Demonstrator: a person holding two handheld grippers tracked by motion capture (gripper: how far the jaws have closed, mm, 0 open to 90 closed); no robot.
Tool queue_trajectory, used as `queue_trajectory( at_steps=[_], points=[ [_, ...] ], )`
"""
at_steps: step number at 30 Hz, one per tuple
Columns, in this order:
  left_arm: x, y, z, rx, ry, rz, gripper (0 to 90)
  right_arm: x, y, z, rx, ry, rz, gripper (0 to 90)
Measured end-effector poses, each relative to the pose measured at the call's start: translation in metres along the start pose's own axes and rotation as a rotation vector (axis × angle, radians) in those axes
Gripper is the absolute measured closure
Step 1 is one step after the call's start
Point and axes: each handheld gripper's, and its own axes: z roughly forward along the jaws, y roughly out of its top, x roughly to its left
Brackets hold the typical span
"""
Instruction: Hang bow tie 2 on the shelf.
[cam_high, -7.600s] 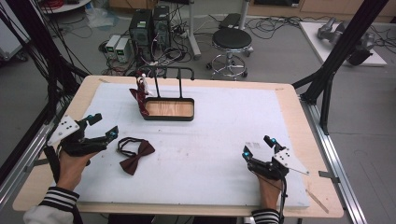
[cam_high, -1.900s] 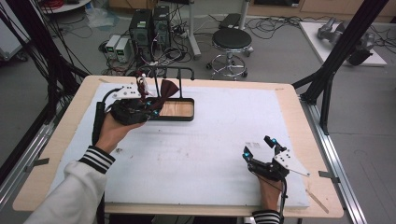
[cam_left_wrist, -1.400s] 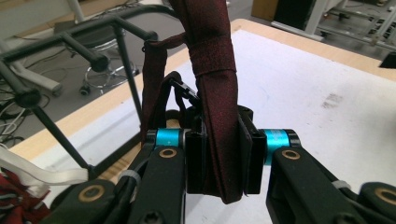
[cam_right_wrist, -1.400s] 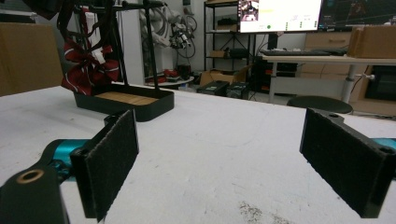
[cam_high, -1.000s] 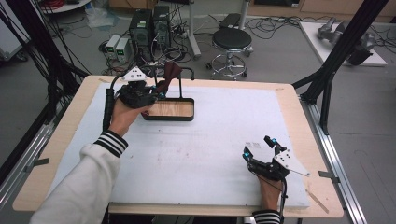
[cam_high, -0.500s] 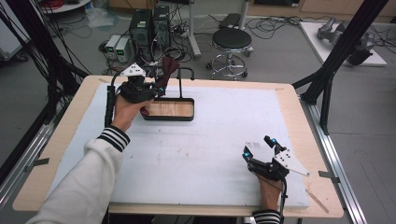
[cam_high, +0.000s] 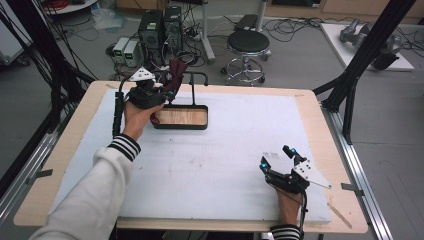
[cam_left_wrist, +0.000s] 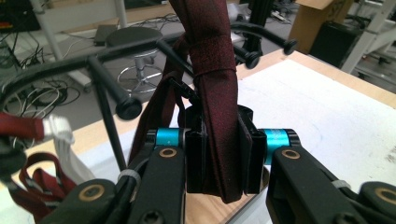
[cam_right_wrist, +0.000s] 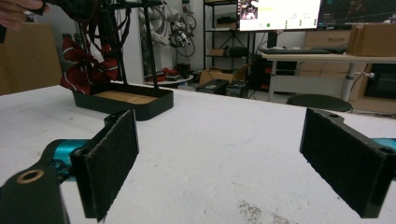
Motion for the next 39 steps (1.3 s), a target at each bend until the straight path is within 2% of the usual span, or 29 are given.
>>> queue_trajectory(
  at_steps=[4, 11, 20, 26, 34, 39],
  points=[
    [0.002, -0.007, 0.003, -0.004, 0.015, -0.035, 76.2, 0.0, 0.0, 0.0, 0.002, 0.0, 0.004, 10.9],
    [0.004, -0.011, 0.004, -0.001, 0.039, -0.051, 76.2, 0.0, 0.0, 0.0, 0.002, -0.001, 0.005, 10.9],
    [0.008, -0.023, 0.008, 0.024, 0.067, -0.104, 76.2, 0.0, 0.0, 0.0, 0.002, -0.001, 0.006, 10.9],
    [0.009, -0.028, 0.008, 0.052, 0.081, -0.098, 76.2, 0.0, 0.0, 0.0, 0.003, 0.0, 0.004, 10.9],
    [0.009, -0.038, 0.016, 0.136, 0.1, -0.075, 77.6, 0.0, 0.0, 0.0, 0.0, -0.001, -0.003, 10.9],
    [0.008, -0.04, 0.017, 0.136, 0.092, -0.088, 77.6, 0.0, 0.0, 0.0, -0.001, -0.002, -0.003, 10.9]
  ],
)
